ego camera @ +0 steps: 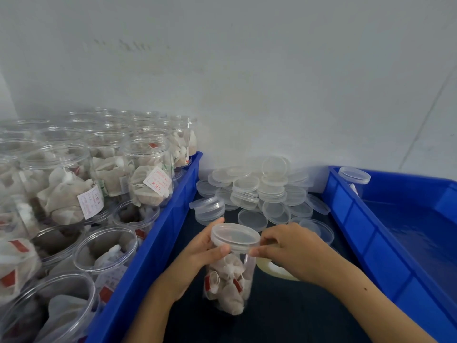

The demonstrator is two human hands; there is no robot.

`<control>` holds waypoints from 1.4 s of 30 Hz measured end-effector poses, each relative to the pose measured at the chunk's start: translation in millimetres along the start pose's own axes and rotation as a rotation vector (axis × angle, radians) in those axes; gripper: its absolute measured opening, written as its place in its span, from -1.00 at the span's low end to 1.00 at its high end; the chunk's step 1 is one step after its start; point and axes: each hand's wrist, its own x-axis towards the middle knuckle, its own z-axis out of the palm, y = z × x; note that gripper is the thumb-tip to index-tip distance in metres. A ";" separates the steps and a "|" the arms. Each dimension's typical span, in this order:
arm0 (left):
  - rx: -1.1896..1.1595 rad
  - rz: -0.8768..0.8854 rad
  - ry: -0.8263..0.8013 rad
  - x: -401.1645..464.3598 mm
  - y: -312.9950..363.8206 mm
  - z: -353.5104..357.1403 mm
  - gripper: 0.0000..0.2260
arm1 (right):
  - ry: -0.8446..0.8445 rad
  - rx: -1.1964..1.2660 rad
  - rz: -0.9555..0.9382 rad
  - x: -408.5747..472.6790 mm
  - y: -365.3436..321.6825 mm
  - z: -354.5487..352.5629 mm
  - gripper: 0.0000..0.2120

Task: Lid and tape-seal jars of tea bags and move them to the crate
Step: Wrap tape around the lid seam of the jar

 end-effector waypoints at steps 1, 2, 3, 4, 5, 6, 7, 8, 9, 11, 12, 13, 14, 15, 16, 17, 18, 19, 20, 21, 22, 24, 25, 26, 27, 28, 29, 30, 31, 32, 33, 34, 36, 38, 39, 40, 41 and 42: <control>-0.012 0.000 0.027 -1.6 2.0 2.2 -0.15 | 0.013 0.012 0.003 -0.7 -0.7 0.9 -0.62; -0.005 0.006 0.068 -2.6 4.0 6.7 -0.10 | 0.029 0.020 0.007 -1.3 -1.5 2.0 -0.63; 0.032 0.027 0.125 -2.2 5.4 13.2 -0.07 | 0.043 0.020 0.007 -2.1 -2.9 3.5 -0.63; 0.088 0.053 0.201 -1.0 6.6 20.9 -0.05 | 0.053 0.010 0.003 -3.4 -4.3 4.7 -0.64; 0.144 0.077 0.281 0.6 6.8 27.9 -0.03 | 0.063 -0.013 -0.002 -4.3 -5.2 5.5 -0.67; 0.182 0.096 0.347 2.3 6.2 33.4 -0.01 | 0.079 -0.039 -0.009 -4.9 -5.5 6.8 -0.72; 0.198 0.110 0.394 4.3 4.3 36.8 -0.03 | 0.091 -0.055 -0.010 -5.9 -6.4 7.9 -0.76; 0.196 0.122 0.427 6.4 2.5 38.4 -0.07 | 0.110 -0.046 -0.011 -6.7 -6.4 9.4 -0.77; 0.185 0.129 0.450 7.9 1.4 38.5 -0.12 | 0.128 -0.016 -0.007 -7.5 -6.3 10.9 -0.77; 0.152 0.135 0.465 10.2 0.8 37.1 -0.20 | 0.147 0.047 0.001 -9.0 -6.3 13.3 -0.76; 0.134 0.138 0.468 11.3 0.3 36.4 -0.23 | 0.146 0.057 -0.001 -9.3 -6.3 14.1 -0.76; 0.116 0.141 0.473 12.1 0.3 36.2 -0.27 | 0.141 0.053 -0.005 -9.5 -6.2 14.5 -0.77; 0.103 0.144 0.479 12.5 0.5 36.2 -0.30 | 0.134 0.040 -0.011 -9.5 -6.1 14.6 -0.78; 0.092 0.145 0.485 12.4 1.0 36.0 -0.31 | 0.124 0.016 -0.016 -9.2 -6.2 14.2 -0.77; 0.081 0.143 0.488 12.2 1.4 35.7 -0.31 | 0.108 -0.019 -0.021 -9.0 -6.2 14.0 -0.74; 0.071 0.140 0.487 12.0 1.4 35.0 -0.31 | 0.090 -0.063 -0.022 -8.9 -6.4 13.5 -0.71; 0.063 0.137 0.482 12.0 1.0 33.9 -0.30 | 0.073 -0.118 -0.022 -9.0 -6.6 13.1 -0.68; 0.059 0.134 0.473 12.0 0.9 32.6 -0.30 | 0.061 -0.178 -0.024 -9.2 -6.7 12.5 -0.65; 0.059 0.129 0.459 12.0 1.5 31.4 -0.29 | 0.057 -0.234 -0.029 -9.5 -6.7 12.0 -0.63; 0.058 0.123 0.439 12.2 2.1 30.0 -0.26 | 0.058 -0.279 -0.037 -9.8 -6.6 11.2 -0.61; 0.051 0.117 0.415 12.7 2.5 28.5 -0.25 | 0.059 -0.308 -0.044 -10.1 -6.5 10.7 -0.60; 0.021 0.105 0.373 12.7 3.2 25.8 -0.25 | 0.058 -0.330 -0.049 -10.2 -6.1 10.6 -0.59; 0.006 0.097 0.354 12.5 3.4 24.4 -0.25 | 0.066 -0.343 -0.054 -9.8 -5.7 11.4 -0.59; -0.007 0.089 0.338 12.3 3.5 23.2 -0.25 | 0.075 -0.364 -0.061 -9.3 -5.1 12.5 -0.59; -0.017 0.083 0.326 11.9 3.4 22.1 -0.25 | 0.079 -0.387 -0.069 -8.3 -4.5 13.2 -0.59; -0.026 0.078 0.319 11.3 2.9 21.4 -0.24 | 0.075 -0.400 -0.075 -7.2 -3.9 13.9 -0.60; -0.035 0.074 0.316 10.7 2.6 21.1 -0.24 | 0.062 -0.399 -0.077 -5.6 -3.3 14.4 -0.59; -0.048 0.069 0.314 10.1 2.1 21.2 -0.25 | 0.044 -0.385 -0.077 -3.8 -2.6 14.4 -0.60; -0.068 0.063 0.310 9.8 1.6 21.3 -0.25 | 0.024 -0.362 -0.076 -1.8 -2.0 14.2 -0.60; -0.091 0.054 0.304 9.8 1.1 21.5 -0.25 | 0.008 -0.333 -0.073 0.4 -1.5 14.1 -0.60; -0.111 0.043 0.296 9.6 0.5 21.4 -0.26 | -0.001 -0.296 -0.068 2.5 -1.4 14.3 -0.60; -0.123 0.034 0.287 9.1 0.1 20.9 -0.26 | -0.004 -0.261 -0.062 4.0 -1.8 14.7 -0.60; -0.130 0.028 0.279 7.8 -0.8 19.4 -0.27 | 0.003 -0.208 -0.058 6.1 -2.4 14.7 -0.60; -0.125 0.033 0.282 6.3 -1.4 18.1 -0.27 | 0.013 -0.098 -0.064 7.3 -0.3 12.9 -0.67; -0.121 0.037 0.285 5.9 -1.9 17.7 -0.27 | 0.025 -0.003 -0.067 7.9 2.1 11.7 -0.73; -0.116 0.039 0.288 5.7 -2.4 17.5 -0.28 | 0.047 0.107 -0.064 8.3 4.3 10.8 -0.79; -0.109 0.039 0.290 5.9 -2.7 17.7 -0.28 | 0.086 0.221 -0.053 7.9 5.9 11.0 -0.85; -0.102 0.038 0.289 6.2 -2.6 18.0 -0.28 | 0.134 0.322 -0.038 6.8 6.6 12.2 -0.92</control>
